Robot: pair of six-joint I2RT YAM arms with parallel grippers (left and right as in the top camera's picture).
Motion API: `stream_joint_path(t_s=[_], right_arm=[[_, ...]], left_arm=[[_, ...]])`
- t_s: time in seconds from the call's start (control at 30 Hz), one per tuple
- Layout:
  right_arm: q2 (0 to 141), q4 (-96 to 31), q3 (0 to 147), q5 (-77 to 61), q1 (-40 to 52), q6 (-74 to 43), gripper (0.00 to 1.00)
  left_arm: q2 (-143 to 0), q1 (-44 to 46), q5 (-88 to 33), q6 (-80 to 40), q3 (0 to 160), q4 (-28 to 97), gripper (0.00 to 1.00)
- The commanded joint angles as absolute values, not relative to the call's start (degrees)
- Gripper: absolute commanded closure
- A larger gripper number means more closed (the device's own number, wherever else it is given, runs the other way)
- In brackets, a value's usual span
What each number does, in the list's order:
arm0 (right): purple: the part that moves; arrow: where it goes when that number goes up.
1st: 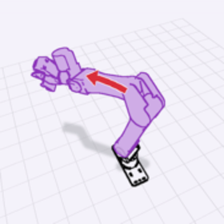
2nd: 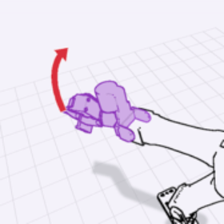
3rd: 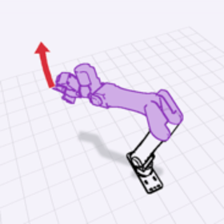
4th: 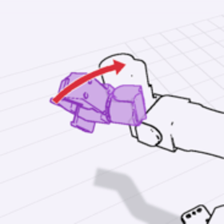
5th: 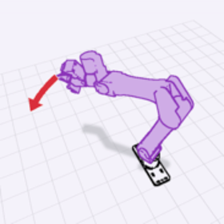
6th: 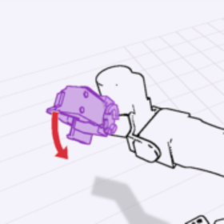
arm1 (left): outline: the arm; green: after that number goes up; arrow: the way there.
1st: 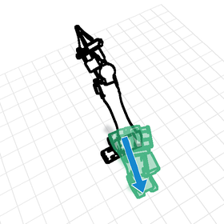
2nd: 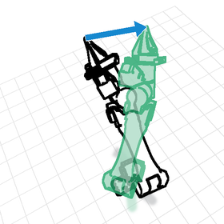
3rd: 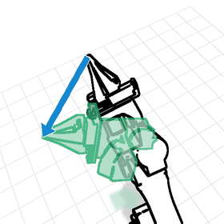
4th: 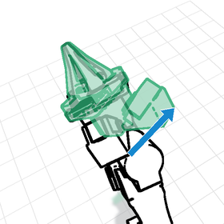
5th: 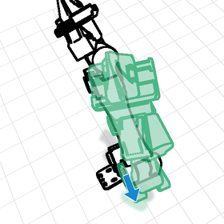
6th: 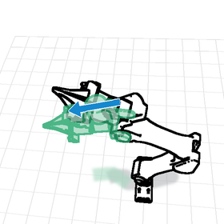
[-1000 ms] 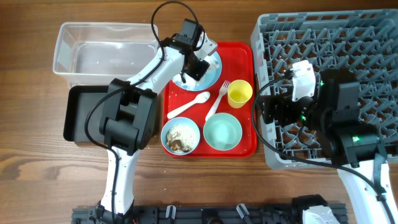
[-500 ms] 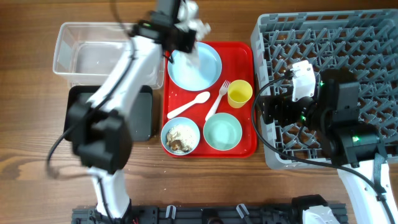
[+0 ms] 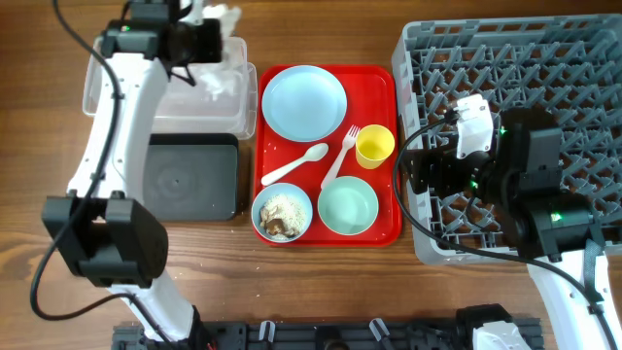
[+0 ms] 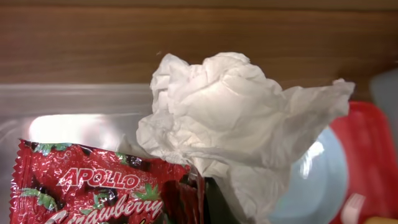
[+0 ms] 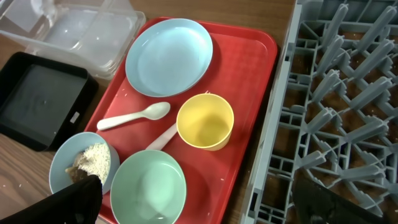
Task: Sort waste into correct bins and load items into the dishwasher rack
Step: 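Carry the wrapper and tissue with the left gripper into the clear bin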
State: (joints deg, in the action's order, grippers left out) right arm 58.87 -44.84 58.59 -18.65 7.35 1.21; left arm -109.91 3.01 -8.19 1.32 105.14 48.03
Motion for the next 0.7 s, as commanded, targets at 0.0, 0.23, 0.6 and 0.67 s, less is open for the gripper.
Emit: stream_joint_path(t_s=[0.0, 0.23, 0.6, 0.67], right_arm=[[59.05, -44.86, 59.57, -19.81, 7.64, 1.32, 0.00], [59.05, -44.86, 59.57, -19.84, 7.64, 1.32, 0.00], [59.05, -44.71, 59.57, -19.84, 7.64, 1.30, 0.00], [59.07, -44.51, 59.57, -19.84, 7.64, 1.30, 0.00]], left_arm=[[-113.60, -0.69, -6.96, 0.80, 101.91, 48.36, 0.96], [-117.58, -3.38, -6.96, 0.82, 100.38, 48.14, 0.30], [-111.09, -0.99, -14.90, 0.80, 101.58, 48.90, 0.00], [-108.92, 0.67, -19.99, 0.80, 101.58, 50.13, 0.00]])
